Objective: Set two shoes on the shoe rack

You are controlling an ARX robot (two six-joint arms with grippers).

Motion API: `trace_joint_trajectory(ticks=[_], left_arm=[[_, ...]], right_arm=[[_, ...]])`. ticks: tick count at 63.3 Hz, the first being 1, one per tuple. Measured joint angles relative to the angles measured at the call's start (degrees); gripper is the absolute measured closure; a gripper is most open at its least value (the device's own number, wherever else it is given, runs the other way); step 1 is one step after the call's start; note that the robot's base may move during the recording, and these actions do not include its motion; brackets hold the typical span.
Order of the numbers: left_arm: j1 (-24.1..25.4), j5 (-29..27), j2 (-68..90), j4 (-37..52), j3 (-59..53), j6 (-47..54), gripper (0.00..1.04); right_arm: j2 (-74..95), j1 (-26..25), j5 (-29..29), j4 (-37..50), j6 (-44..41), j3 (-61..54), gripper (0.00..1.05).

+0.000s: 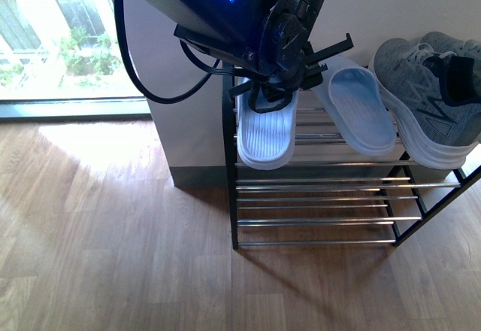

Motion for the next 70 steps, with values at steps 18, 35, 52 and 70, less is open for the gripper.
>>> trace_joint_trajectory(ticks=[18,35,52,70], left_arm=[[0.90,0.96,-4.70,2.54,-4.81,-2.43,0.36],[3.02,2.82,-14.82,6.82,-13.81,-1.97,0.10],[9.25,-2.58,-33.44,10.08,-31.82,2.32,0.09],[16.72,-15.06,-53.72,19.63,-55.78,17.73,0.16]], right_arm=[[0.00,0.00,0.00,0.00,0.00,0.00,0.09],[0.00,0.00,0.00,0.00,0.00,0.00,0.09],[0.00,0.00,0.00,0.00,0.00,0.00,0.09],[0.00,0.00,0.02,0.00,0.00,0.00,0.09]])
